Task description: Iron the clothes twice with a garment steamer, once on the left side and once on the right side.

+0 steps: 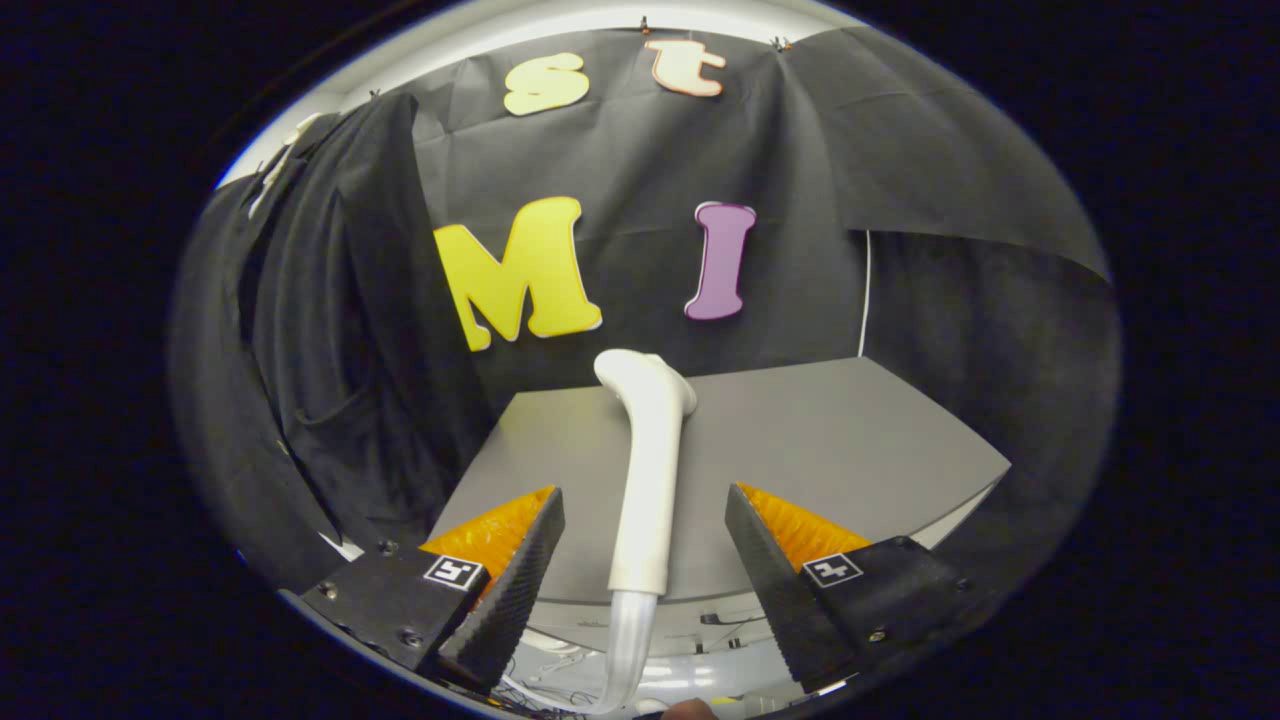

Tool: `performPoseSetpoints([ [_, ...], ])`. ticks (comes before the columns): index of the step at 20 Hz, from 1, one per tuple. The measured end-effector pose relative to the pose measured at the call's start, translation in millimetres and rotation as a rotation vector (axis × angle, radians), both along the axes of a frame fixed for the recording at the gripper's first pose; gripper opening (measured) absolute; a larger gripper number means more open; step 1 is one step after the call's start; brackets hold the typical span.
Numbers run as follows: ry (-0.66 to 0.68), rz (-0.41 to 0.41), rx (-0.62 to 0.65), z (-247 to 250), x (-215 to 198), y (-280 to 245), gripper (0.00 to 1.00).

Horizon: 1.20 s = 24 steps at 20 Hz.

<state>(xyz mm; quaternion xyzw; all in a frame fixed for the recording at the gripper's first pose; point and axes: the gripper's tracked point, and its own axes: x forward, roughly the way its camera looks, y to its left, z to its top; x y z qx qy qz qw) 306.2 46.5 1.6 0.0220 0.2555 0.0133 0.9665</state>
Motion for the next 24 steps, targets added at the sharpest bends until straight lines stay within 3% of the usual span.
performPoseSetpoints([
  [4,0.132,-0.015,-0.009,-25,23,1,0.98],
  [12,0.224,-0.068,-0.023,-50,35,2,0.54],
  [16,0.219,-0.111,0.003,-47,34,5,0.39],
  [20,0.213,-0.135,0.001,-43,19,14,0.34],
  [24,0.113,-0.101,0.049,-11,-7,50,0.34],
])
